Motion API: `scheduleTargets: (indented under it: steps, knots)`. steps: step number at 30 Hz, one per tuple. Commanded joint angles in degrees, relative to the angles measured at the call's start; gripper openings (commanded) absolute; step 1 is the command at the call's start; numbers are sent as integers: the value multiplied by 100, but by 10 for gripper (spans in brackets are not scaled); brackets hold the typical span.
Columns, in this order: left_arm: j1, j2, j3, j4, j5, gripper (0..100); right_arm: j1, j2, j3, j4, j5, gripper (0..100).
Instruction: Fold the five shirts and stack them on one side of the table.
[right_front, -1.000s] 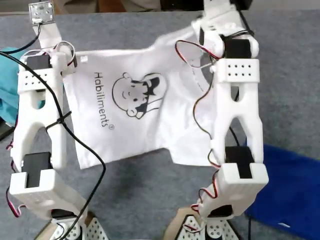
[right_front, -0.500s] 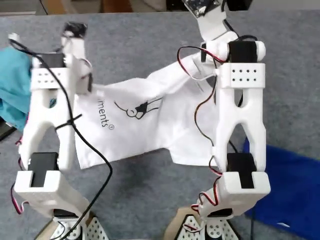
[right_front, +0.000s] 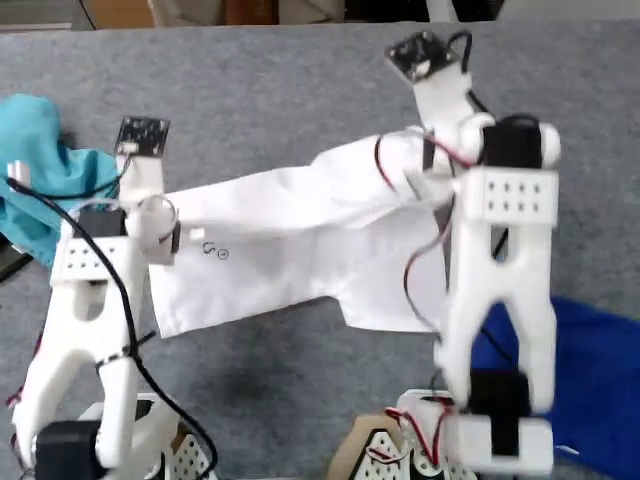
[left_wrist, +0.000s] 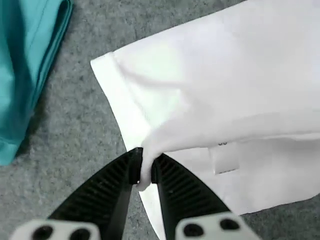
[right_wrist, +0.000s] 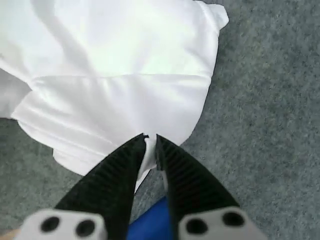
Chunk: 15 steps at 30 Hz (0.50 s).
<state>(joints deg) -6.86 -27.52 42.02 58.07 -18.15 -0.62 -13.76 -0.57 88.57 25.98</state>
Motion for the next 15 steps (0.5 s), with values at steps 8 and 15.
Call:
scheduleTargets:
  steps: [8,15]
  knots:
    - [-53,-356,607,-123,18,19,119,-2308,3292,-721,176,5]
    - [-35,-356,1196,-431,9,19,611,-2422,3934,-1116,369,5]
